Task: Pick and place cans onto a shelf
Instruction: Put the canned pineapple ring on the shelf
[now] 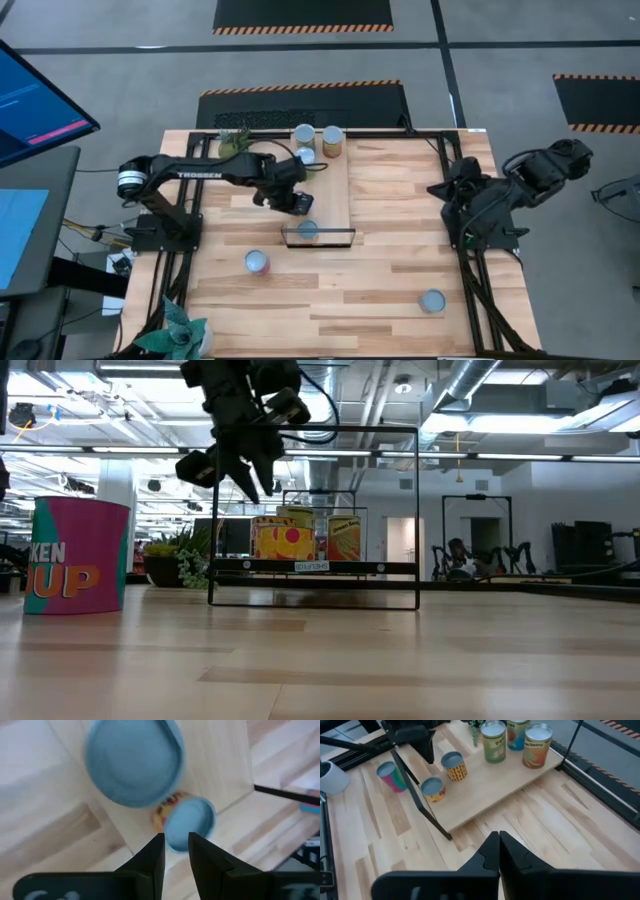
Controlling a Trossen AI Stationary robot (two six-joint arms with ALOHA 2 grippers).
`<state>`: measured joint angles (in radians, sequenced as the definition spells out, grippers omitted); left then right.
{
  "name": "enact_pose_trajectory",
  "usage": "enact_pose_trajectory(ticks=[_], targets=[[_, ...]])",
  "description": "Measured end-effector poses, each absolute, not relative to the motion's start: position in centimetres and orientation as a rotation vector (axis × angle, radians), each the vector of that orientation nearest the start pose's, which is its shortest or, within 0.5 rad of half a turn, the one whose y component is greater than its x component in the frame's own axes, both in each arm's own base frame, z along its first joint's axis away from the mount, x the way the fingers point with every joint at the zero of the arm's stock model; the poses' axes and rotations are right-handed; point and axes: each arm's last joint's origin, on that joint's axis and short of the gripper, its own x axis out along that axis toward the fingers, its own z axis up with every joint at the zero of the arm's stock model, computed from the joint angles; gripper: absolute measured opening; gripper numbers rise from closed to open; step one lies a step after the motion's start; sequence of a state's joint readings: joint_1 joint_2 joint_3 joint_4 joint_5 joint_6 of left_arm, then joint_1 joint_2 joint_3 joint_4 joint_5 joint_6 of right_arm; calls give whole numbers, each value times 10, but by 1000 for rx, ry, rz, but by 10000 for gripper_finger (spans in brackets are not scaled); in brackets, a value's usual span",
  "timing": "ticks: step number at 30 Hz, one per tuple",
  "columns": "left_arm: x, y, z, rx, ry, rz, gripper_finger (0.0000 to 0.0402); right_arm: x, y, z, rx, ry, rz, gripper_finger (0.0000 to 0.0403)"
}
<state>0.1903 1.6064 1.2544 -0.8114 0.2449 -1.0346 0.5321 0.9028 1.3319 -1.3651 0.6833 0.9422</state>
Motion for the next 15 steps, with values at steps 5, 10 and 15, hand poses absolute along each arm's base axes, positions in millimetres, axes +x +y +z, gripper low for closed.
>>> enact_pose_trajectory(ticks=[5, 10, 15], targets=[[312, 48, 250, -1247, 1111, 586, 73, 96, 35, 395, 345, 627, -472, 18], [312, 44, 246, -1221, 1125, 653, 73, 94, 33, 393, 308, 634, -503, 15], [319, 43, 241, -1221, 1104, 649, 73, 94, 33, 393, 302, 640, -506, 19]])
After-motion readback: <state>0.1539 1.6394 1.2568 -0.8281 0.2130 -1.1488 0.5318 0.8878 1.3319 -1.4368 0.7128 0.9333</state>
